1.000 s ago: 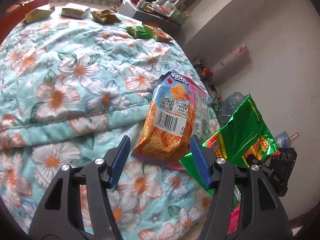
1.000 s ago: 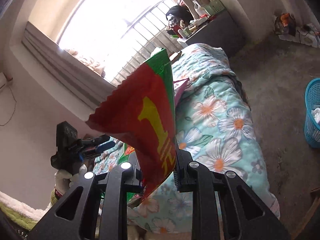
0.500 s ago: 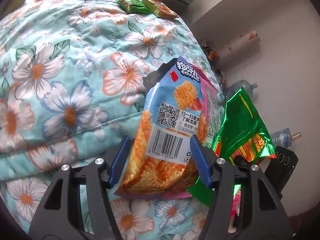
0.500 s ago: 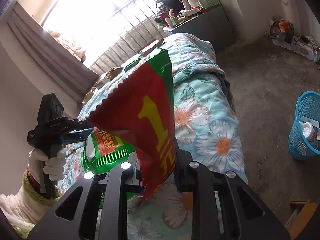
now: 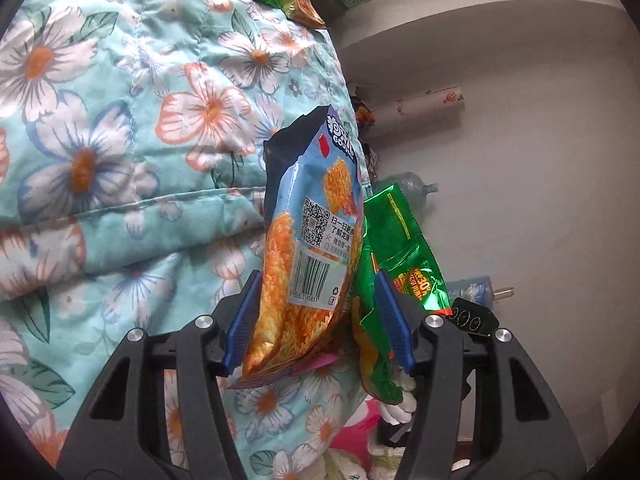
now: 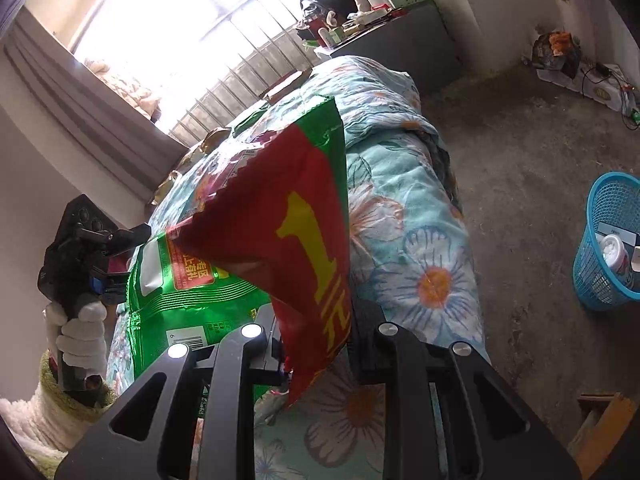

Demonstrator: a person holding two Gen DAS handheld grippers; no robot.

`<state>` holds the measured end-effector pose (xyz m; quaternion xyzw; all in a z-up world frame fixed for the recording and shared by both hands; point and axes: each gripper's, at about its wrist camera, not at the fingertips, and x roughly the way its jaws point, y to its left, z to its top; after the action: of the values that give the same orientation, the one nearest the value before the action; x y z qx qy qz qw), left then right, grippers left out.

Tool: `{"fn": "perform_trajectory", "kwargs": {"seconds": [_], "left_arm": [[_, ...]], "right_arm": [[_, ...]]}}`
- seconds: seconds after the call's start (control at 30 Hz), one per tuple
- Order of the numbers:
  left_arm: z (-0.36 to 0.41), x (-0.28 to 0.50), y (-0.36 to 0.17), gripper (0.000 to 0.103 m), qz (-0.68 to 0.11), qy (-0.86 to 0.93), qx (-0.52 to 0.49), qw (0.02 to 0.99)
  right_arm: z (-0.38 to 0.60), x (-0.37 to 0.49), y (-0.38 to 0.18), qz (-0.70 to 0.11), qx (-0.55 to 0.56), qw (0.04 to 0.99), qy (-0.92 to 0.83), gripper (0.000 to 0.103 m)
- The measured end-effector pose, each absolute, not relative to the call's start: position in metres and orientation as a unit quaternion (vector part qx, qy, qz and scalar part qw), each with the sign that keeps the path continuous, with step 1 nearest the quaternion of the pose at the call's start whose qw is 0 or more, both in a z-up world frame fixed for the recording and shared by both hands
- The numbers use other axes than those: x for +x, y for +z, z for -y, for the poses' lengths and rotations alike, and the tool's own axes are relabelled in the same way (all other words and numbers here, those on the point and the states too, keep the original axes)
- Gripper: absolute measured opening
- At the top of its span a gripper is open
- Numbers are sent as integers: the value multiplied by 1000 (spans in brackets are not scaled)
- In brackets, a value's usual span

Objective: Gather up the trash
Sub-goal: 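Lift both held snack bags off the bed and carry them toward the wastebasket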

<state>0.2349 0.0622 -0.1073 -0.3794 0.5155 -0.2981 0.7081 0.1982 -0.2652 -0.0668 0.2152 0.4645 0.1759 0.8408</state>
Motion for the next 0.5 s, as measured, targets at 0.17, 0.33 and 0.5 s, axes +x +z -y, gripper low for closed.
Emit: {"fn": "perform_trajectory", "kwargs": {"seconds": [0.17, 0.33, 0.5], "left_arm": [[-68, 230, -116, 45, -493, -339, -450, 662], [-67, 221, -118, 44, -482, -354, -459, 658], [-61, 221, -121, 35, -472, -376, -479, 638]], "right_arm": [[264, 202, -70, -467, 218, 839, 176, 22], [262, 203, -73, -469, 215, 839, 174, 21], [262, 203, -73, -469, 219, 838, 175, 21]]}}
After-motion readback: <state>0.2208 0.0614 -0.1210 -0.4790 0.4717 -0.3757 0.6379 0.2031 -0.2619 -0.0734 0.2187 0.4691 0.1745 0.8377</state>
